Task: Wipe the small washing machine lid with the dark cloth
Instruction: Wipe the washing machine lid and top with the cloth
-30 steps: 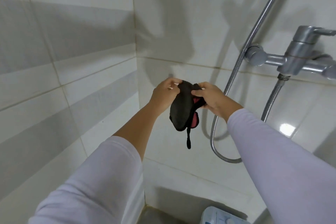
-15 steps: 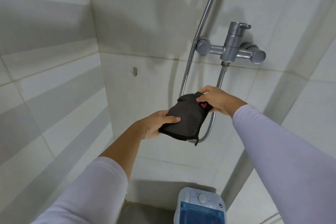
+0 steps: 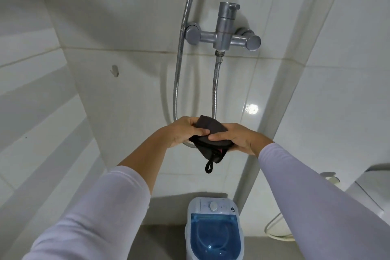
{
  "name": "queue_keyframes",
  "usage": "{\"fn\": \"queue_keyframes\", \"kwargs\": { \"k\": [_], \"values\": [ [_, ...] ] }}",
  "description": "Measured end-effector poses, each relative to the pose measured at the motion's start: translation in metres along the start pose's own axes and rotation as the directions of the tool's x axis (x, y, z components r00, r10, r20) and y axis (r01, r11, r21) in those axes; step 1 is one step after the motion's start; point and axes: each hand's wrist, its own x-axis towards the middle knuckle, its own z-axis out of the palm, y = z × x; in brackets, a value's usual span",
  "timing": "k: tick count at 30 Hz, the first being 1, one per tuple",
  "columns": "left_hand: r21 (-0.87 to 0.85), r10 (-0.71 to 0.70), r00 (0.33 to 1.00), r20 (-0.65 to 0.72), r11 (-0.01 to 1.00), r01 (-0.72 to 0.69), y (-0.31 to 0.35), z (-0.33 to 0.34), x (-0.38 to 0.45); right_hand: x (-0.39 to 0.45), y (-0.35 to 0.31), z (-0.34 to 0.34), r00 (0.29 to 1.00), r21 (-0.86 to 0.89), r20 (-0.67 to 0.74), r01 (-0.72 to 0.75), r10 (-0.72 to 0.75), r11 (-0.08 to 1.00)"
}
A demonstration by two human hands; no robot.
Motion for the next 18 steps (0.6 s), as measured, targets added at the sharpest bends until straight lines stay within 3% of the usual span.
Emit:
{"fn": "queue_keyframes", "kwargs": {
  "k": [5,7,11,18],
  "values": [
    [0.157,0.031,0.986,-0.162,0.988,-0.005,-0.012,0.030,0.026,-0.010,0.021,-0.020,0.996,0.032,-0.081,-0.023,0.025,0.999],
    [0.169,-0.032,0.994,-0.105,0.984,0.049,-0.020,0.039,0.035,-0.010,0.036,-0.030,0.993,0.060,-0.110,-0.035,0.042,0.998],
    [0.122,-0.189,0.973,0.134,0.977,0.173,-0.047,0.057,0.055,-0.007,0.074,-0.051,0.983,0.153,-0.123,-0.116,0.135,0.981],
    [0.157,-0.245,0.965,0.092,0.961,0.229,-0.098,0.097,0.102,0.019,0.144,-0.069,0.961,0.231,-0.113,-0.223,0.254,0.947]
  ]
}}
